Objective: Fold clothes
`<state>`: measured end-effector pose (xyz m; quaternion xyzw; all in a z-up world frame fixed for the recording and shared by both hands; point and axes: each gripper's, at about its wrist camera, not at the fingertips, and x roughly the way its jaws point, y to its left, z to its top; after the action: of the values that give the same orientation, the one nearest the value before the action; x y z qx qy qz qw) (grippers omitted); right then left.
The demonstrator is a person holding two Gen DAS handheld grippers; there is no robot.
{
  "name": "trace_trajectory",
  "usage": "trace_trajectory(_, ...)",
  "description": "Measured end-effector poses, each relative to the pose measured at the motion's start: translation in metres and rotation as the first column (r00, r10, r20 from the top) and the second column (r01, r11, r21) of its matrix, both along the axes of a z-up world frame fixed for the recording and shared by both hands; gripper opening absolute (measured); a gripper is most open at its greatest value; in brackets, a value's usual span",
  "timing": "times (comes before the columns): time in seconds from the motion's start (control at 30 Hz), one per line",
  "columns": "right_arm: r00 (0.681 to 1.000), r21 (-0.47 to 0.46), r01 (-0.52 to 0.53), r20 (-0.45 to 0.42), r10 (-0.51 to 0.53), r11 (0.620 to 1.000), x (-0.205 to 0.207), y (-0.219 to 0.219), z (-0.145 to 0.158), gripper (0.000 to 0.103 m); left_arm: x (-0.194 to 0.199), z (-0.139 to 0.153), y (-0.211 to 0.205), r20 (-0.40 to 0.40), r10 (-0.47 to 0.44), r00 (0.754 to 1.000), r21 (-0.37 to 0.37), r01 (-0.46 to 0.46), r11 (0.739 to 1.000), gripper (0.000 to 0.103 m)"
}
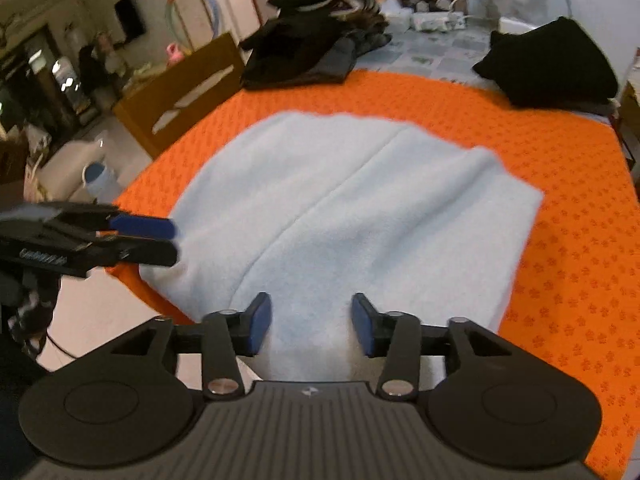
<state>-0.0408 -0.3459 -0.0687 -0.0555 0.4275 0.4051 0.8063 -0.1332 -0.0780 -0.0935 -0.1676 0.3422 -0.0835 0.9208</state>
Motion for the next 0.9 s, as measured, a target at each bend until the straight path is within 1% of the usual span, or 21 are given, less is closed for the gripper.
trace_trajectory(0.03, 1.000, 0.014, 0.023, 0.005, -0.023, 1.000, 0.001, -0.005, 0.005, 0.074, 0.001, 0.002, 0.004, 0.006, 0.017, 1.000, 0.005, -0.017, 1.000, 0.095)
trace_trajectory(0.07, 0.999, 0.030, 0.048, 0.006, -0.048, 0.998, 0.004, -0.012, 0.009, 0.078, 0.001, 0.004, 0.008, 0.012, 0.034, 0.999, 0.009, -0.034, 0.999, 0.098)
trace_trajectory(0.1, 0.997, 0.045, 0.075, 0.006, -0.075, 0.996, 0.008, -0.018, 0.011, 0.086, 0.002, 0.006, 0.012, 0.018, 0.051, 0.999, 0.014, -0.052, 0.999, 0.100)
trace_trajectory(0.13, 0.995, 0.062, 0.102, 0.003, -0.103, 0.993, 0.014, -0.024, 0.013, 0.090, 0.003, 0.007, 0.016, 0.023, 0.069, 0.997, 0.017, -0.070, 0.997, 0.102)
trace_trajectory(0.17, 0.992, 0.079, 0.130, -0.002, -0.130, 0.988, 0.021, -0.030, 0.014, 0.090, 0.007, 0.007, 0.021, 0.019, 0.090, 0.996, 0.007, -0.090, 0.996, 0.103)
trace_trajectory(0.2, 0.987, 0.092, 0.158, -0.010, -0.158, 0.983, 0.025, -0.038, 0.013, 0.093, 0.011, 0.005, 0.026, 0.010, 0.100, 0.995, -0.010, -0.099, 0.995, 0.103)
trace_trajectory(0.23, 0.982, 0.104, 0.188, -0.023, -0.187, 0.977, 0.030, -0.046, 0.011, 0.099, 0.016, 0.003, 0.030, 0.001, 0.108, 0.994, -0.027, -0.108, 0.994, 0.103)
trace_trajectory(0.27, 0.976, 0.115, 0.218, -0.038, -0.215, 0.969, 0.036, -0.053, 0.009, 0.102, 0.021, 0.000, 0.034, -0.009, 0.111, 0.994, -0.050, -0.111, 0.993, 0.103)
trace_trajectory(0.37, 0.958, 0.156, 0.278, -0.118, -0.261, 0.948, 0.062, -0.069, -0.009, 0.102, 0.040, -0.011, 0.043, -0.047, 0.105, 0.993, -0.109, -0.110, 0.988, 0.103)
trace_trajectory(0.47, 0.926, 0.182, 0.344, -0.231, -0.300, 0.921, 0.086, -0.083, -0.036, 0.102, 0.064, -0.024, 0.049, -0.085, 0.083, 0.993, -0.157, -0.096, 0.983, 0.103)
trace_trajectory(0.7, 0.860, 0.213, 0.424, -0.399, -0.318, 0.880, 0.119, -0.083, -0.091, 0.102, 0.107, -0.051, 0.062, -0.156, 0.062, 0.986, -0.261, -0.102, 0.960, 0.103)
trace_trajectory(0.77, 0.850, 0.210, 0.429, -0.424, -0.313, 0.879, 0.126, -0.077, -0.101, 0.102, 0.115, -0.057, 0.064, -0.172, 0.037, 0.984, -0.283, -0.086, 0.955, 0.103)
trace_trajectory(0.83, 0.847, 0.206, 0.416, -0.442, -0.295, 0.886, 0.130, -0.068, -0.110, 0.102, 0.121, -0.063, 0.063, -0.189, 0.011, 0.982, -0.291, -0.067, 0.954, 0.103)
trace_trajectory(0.9, 0.849, 0.206, 0.399, -0.452, -0.275, 0.893, 0.132, -0.061, -0.116, 0.103, 0.126, -0.069, 0.061, -0.210, -0.029, 0.977, -0.317, -0.040, 0.948, 0.103)
